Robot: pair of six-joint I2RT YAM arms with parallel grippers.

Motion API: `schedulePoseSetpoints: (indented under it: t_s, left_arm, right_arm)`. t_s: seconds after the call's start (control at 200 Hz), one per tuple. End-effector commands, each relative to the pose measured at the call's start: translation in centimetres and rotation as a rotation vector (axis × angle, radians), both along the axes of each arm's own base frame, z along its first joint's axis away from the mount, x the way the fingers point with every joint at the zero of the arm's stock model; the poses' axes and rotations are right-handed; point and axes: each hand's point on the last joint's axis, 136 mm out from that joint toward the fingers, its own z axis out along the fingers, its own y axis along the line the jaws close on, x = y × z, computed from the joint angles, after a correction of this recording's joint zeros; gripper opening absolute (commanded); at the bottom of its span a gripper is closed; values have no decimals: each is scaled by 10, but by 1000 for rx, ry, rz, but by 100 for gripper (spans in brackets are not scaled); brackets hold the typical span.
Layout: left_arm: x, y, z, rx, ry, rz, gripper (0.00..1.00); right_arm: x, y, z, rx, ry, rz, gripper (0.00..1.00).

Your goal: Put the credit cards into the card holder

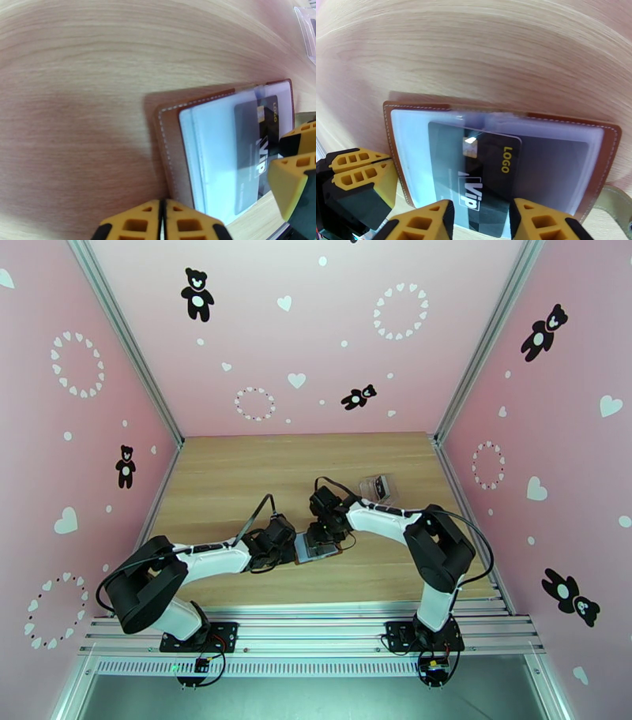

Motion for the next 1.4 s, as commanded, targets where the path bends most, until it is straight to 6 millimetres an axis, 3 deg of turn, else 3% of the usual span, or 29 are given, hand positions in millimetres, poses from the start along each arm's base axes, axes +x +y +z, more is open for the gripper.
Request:
schedulePoseSetpoints:
  t_s: [0.0, 0.565, 0.711, 0.866, 1.006, 1.296, 1.396]
  left_arm:
    - [-7, -4, -12, 14, 33, -29, 10]
    - [-8, -2, -12, 19, 31, -21, 10]
    - [-8, -1, -12, 19, 28, -18, 11]
    - [-10, 1, -8, 13, 21, -14, 12]
    - [-11, 5, -2, 2, 6, -3, 12]
    - [-16, 5, 2, -41, 6, -3, 20]
    - [-16, 6, 2, -36, 4, -1, 20]
  right_arm:
    - [-4, 11, -4, 29, 28, 7, 43]
    - [-9, 40, -3, 109, 63, 52, 41]
    - [-10, 38, 3, 107, 51, 64, 41]
    - [0, 17, 26, 23, -56, 68, 46]
    - [16, -19, 44, -86, -157, 25, 52]
    - [36, -92, 38, -328, -196, -66, 58]
    - [38, -105, 29, -365, -183, -80, 58]
